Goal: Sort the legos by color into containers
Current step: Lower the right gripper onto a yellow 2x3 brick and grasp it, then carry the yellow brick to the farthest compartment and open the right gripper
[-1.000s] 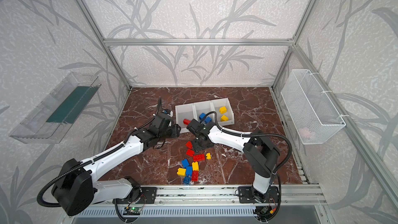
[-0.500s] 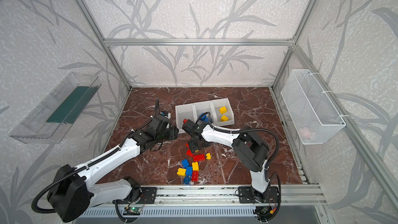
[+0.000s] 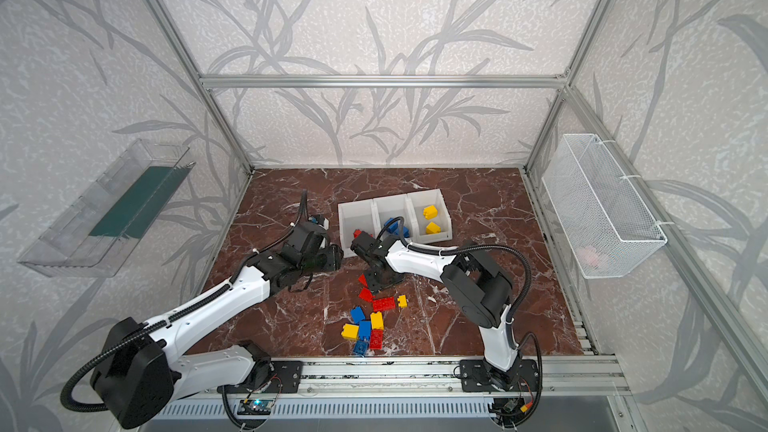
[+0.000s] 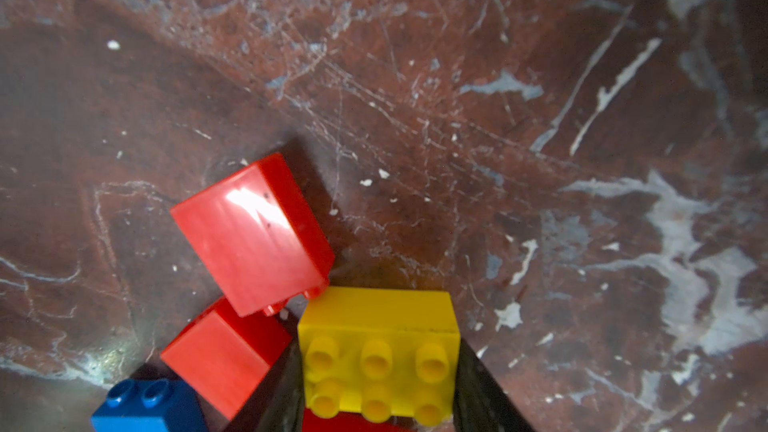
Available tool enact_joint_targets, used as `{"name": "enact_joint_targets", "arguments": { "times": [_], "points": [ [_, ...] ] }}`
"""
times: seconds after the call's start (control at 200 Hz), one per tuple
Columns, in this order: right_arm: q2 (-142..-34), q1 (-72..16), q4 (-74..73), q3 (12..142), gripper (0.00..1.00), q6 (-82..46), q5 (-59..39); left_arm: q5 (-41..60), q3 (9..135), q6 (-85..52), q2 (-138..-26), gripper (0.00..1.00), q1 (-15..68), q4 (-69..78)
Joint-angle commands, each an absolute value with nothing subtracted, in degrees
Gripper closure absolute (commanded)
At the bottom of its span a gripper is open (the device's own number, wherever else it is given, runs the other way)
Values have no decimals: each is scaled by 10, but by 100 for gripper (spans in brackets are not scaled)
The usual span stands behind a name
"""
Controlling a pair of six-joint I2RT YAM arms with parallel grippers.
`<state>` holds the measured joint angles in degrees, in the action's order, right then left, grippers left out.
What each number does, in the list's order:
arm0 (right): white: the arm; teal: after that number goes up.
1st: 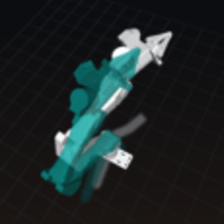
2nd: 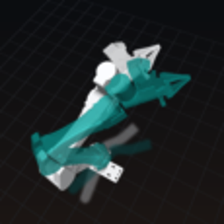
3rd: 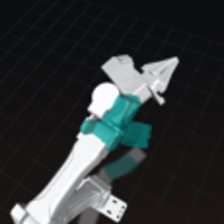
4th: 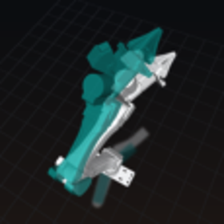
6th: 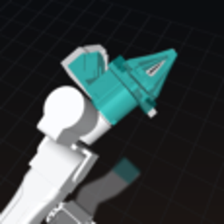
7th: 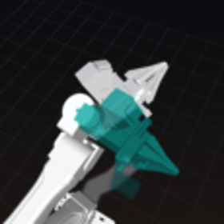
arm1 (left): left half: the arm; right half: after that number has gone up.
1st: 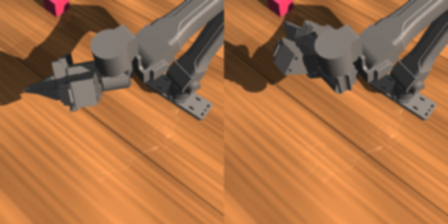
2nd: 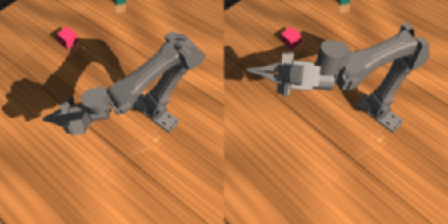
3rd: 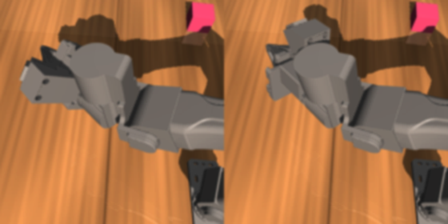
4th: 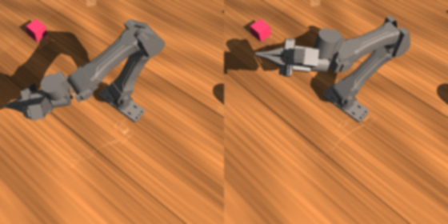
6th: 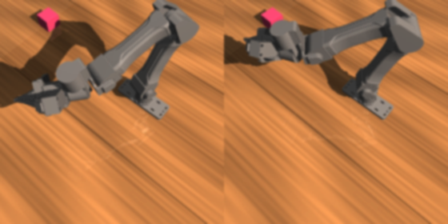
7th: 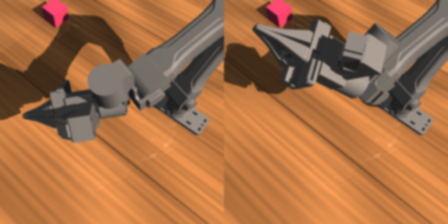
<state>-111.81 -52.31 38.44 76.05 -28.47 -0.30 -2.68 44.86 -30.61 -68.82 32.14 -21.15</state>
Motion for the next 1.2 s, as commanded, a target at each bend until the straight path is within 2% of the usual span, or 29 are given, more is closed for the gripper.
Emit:
{"name": "enact_joint_targets", "arguments": {
  "times": [0.0, 0.095, 0.265, 0.49, 0.655, 0.915, 1.195],
  "points": [
    [-1126, -519, 384, 761, 53, -283, 0, -30, 468, -304, -683, 43, 319, -225],
    [-1119, -518, 386, 758, 58, -283, 2, -32, 468, -304, -680, 43, 318, -228],
    [-1074, -496, 412, 764, 60, -256, 18, -36, 467, -304, -674, 43, 318, -234],
    [-989, -401, 472, 816, 60, -170, 52, -35, 462, -304, -667, 43, 318, -238],
    [-981, -313, 445, 855, 60, -122, 53, -31, 461, -306, -668, 43, 317, -235],
    [-1075, -224, 451, 957, 60, -123, 2, -22, 450, -320, -652, 43, 318, -237],
    [-1139, -191, 479, 1019, 59, -126, -49, -45, 429, -321, -593, 43, 318, -253]
  ]
}}
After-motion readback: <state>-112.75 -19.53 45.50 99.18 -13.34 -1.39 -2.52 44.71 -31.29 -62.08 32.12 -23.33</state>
